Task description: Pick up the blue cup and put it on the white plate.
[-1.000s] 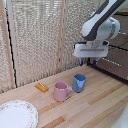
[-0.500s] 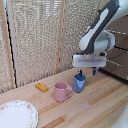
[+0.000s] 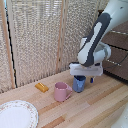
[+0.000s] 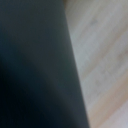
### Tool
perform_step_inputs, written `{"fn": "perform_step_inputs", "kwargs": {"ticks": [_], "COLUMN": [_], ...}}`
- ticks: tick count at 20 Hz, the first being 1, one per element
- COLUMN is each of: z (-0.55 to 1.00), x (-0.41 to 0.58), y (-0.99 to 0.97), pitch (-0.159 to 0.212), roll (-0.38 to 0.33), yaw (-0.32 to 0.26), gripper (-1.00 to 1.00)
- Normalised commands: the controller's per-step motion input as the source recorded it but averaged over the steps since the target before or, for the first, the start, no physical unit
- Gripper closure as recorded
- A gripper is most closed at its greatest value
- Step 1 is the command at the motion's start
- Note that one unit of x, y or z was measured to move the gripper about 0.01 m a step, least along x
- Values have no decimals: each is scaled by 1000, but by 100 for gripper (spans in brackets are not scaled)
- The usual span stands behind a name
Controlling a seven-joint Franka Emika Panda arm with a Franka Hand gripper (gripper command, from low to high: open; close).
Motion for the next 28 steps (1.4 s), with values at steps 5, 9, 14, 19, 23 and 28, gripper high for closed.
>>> {"fn": "perform_step_inputs", "kwargs": {"ticks": [5,9,14,19,23,28], "z": [-43,0,5,0,101,831], "x": [0,-3,-93,-64,-30,14], "y": [0,10,0,14,31,14], "pitch": [-3,0,-32,-18,-43,4], "roll": [0,0,0,0,0,7], "yaw": [12,2,0,0,0,7], "gripper": [100,100,100,100,100,100]}}
